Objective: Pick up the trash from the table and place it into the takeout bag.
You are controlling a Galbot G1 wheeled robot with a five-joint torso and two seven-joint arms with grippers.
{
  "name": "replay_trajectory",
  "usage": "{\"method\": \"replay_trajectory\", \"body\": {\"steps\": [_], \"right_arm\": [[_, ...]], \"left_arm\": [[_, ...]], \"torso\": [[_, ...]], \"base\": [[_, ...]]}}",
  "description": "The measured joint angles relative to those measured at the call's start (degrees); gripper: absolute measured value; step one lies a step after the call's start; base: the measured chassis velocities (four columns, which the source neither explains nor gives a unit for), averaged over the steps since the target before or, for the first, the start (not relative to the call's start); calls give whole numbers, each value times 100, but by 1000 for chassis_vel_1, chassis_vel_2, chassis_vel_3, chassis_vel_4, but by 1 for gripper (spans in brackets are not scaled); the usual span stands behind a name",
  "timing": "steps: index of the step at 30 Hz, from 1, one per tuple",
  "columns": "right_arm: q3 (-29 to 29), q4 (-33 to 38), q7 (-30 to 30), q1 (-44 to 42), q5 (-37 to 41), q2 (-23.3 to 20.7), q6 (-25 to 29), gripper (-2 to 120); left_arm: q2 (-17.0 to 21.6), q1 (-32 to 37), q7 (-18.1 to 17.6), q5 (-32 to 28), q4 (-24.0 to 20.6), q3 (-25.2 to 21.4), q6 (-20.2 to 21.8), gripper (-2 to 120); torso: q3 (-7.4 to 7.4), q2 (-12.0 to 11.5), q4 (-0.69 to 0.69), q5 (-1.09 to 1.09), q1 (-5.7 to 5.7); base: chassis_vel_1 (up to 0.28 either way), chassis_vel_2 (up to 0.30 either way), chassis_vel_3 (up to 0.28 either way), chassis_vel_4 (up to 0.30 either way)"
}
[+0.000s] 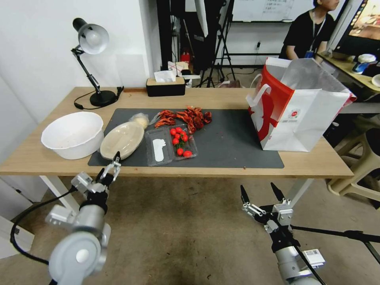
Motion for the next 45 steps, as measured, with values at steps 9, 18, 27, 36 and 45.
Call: {"method": "replay_trajectory", "body": {"steps": [9, 18, 27, 36, 45], "right_arm": [[7, 56, 52, 25, -112, -28, -101, 100], [53, 126, 125, 27, -164, -44, -159, 100], [176, 168, 167, -19, -203, -81, -184, 100], [211, 173, 173, -29, -250, -82, -168, 100], [165, 182, 193, -52, -441, -21, -105, 100]], "left_arm": [[378, -776, -788, -2343, -67, -164, 1069, 100], [520, -1373, -1214, -3032, 267, -268, 1579, 94], [595, -1720, -1559, -3345, 469, -224, 1748, 62], [655, -1731, -1386, -3410, 527, -198, 1763, 27], [703, -1688, -1138, -3249, 451, -143, 1750, 0]], "torso": [[0, 0, 1, 1, 0], [0, 0, 0, 1, 0], [0, 0, 0, 1, 0], [0, 0, 1, 0, 0], [0, 0, 0, 1, 0]], "base": [[0, 0, 0, 0], [0, 0, 0, 0], [0, 0, 0, 0], [0, 0, 0, 0], [0, 0, 0, 0]]}}
